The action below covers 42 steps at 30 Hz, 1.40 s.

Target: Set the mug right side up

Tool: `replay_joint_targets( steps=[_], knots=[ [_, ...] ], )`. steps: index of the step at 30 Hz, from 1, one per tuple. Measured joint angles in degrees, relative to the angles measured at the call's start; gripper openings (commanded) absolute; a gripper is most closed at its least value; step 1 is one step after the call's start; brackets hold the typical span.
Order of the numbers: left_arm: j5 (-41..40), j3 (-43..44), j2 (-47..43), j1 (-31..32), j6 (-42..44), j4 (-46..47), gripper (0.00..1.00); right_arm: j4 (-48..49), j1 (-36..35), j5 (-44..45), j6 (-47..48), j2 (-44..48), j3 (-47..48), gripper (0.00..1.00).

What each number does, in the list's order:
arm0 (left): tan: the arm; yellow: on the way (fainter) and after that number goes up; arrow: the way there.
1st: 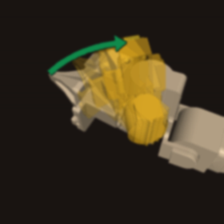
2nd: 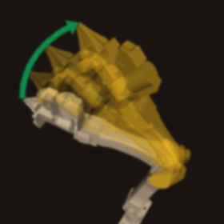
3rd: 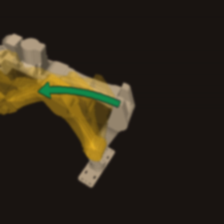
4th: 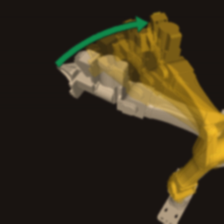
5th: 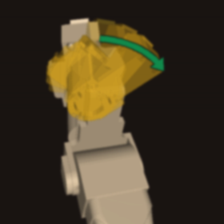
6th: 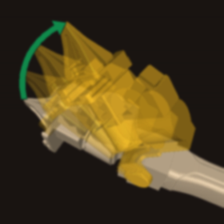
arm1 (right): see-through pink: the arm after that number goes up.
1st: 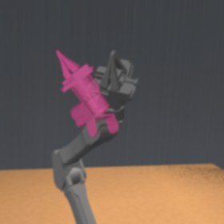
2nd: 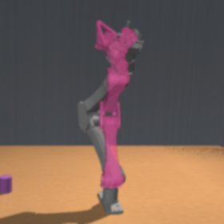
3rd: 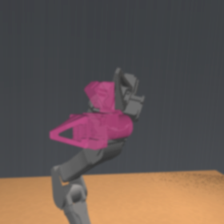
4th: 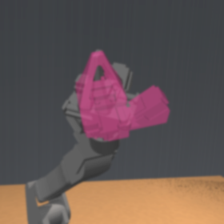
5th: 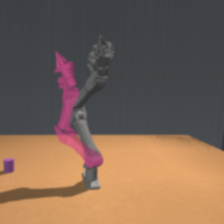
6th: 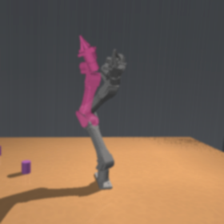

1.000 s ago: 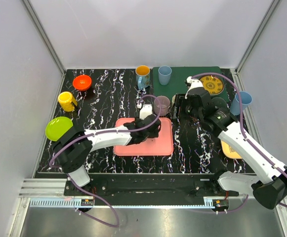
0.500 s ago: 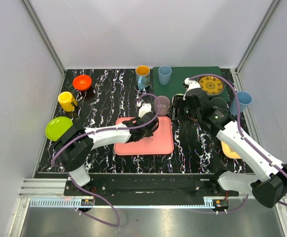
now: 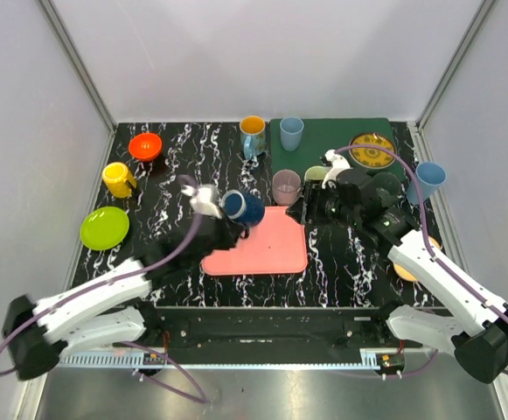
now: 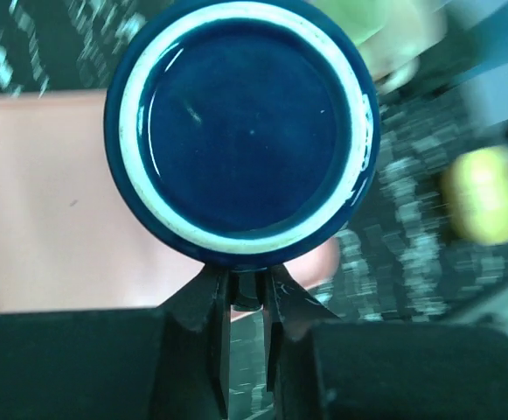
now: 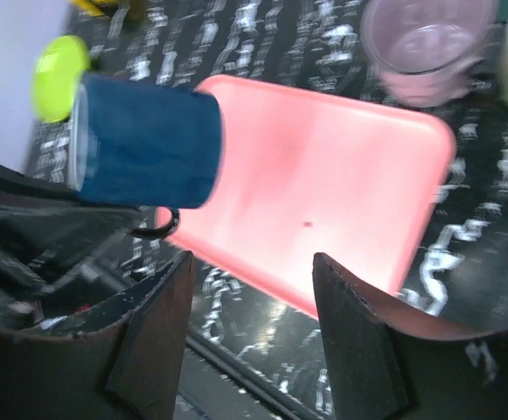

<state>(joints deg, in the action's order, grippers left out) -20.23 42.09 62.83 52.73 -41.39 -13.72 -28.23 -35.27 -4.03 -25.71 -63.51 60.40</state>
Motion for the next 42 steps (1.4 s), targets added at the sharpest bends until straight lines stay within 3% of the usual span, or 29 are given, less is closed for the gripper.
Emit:
replay_joint_targets(
  steps=[4, 6, 13, 20, 31, 36, 42],
  knots=[
    [4.52, -8.0, -21.11, -1.79, -1.36, 11.96, 0.0, 10.97, 0.0, -11.23, -5.18, 4.85, -9.14, 0.67],
    [7.85, -10.88, -25.57, -3.56, -2.69, 18.45, 0.0, 16.48, 0.0, -18.21, -9.18, 4.46, -11.28, 0.69],
    [23.02, -21.84, -24.22, -8.63, -12.55, 38.75, 0.0, 43.12, -0.11, -36.35, -25.64, -0.72, -15.54, 0.73],
    [26.64, -24.37, -20.41, -10.16, -19.15, 52.0, 0.0, 56.87, -0.15, -44.59, -34.42, -5.64, -15.47, 0.72],
    [27.82, -24.35, -17.55, -10.16, -21.27, 56.63, 0.0, 57.2, -0.37, -46.66, -33.7, -5.79, -15.19, 0.66],
    [26.18, -23.54, -17.94, -9.99, -20.22, 53.68, 0.0, 48.74, -0.66, -43.76, -27.1, -3.06, -14.23, 0.72],
    [25.64, -20.5, -18.03, -9.88, -19.74, 53.59, 0.0, 40.24, -0.74, -38.51, -19.69, 1.51, -14.16, 0.72]
  ],
)
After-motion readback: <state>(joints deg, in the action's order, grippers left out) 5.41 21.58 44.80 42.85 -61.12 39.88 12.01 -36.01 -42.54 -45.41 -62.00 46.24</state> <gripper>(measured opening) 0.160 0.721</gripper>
